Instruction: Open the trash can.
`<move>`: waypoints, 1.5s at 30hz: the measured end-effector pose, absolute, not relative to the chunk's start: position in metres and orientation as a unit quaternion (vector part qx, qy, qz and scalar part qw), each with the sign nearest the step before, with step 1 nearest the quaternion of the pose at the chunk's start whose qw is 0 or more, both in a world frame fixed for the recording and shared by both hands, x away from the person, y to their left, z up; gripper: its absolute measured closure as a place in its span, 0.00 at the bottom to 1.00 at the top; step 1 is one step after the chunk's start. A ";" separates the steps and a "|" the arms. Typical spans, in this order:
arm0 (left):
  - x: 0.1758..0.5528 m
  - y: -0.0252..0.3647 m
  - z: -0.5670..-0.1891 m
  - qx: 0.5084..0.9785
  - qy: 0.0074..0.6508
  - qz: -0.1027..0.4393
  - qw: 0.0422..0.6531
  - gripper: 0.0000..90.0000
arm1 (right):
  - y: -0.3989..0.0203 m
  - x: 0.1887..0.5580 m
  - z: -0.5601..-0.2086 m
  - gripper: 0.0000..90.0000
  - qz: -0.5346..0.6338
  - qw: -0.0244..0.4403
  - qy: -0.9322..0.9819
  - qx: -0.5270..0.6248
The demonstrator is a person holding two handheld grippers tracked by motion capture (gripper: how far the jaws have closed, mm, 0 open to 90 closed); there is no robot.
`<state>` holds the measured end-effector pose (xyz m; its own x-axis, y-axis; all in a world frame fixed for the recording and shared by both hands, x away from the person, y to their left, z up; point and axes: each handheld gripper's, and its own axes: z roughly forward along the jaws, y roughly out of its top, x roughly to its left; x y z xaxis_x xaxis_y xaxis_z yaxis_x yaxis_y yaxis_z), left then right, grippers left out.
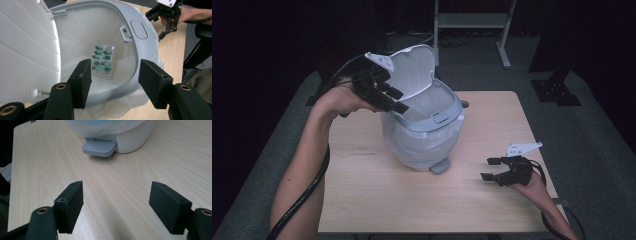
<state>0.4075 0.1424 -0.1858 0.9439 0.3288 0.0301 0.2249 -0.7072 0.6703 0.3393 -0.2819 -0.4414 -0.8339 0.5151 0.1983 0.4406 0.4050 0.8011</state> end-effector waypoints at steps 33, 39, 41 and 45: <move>0.402 0.208 -0.215 0.906 0.198 0.064 0.369 0.55 | -0.280 0.345 -0.444 0.29 0.462 0.037 0.836 0.294; 0.404 0.222 -0.219 0.902 0.206 0.071 0.374 0.59 | -0.277 0.347 -0.444 0.29 0.460 0.036 0.837 0.293; 0.405 0.226 -0.221 0.900 0.214 0.071 0.374 0.60 | -0.277 0.348 -0.444 0.29 0.461 0.036 0.837 0.292; 0.407 0.231 -0.224 0.897 0.222 0.071 0.375 0.60 | -0.276 0.349 -0.445 0.29 0.460 0.034 0.838 0.292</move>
<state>0.4073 0.2307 -0.2238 0.8916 0.4511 -0.0392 0.3450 -0.6208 0.7040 0.3494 -0.2765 -0.4446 -0.8273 0.5201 0.2124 0.4581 0.4056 0.7910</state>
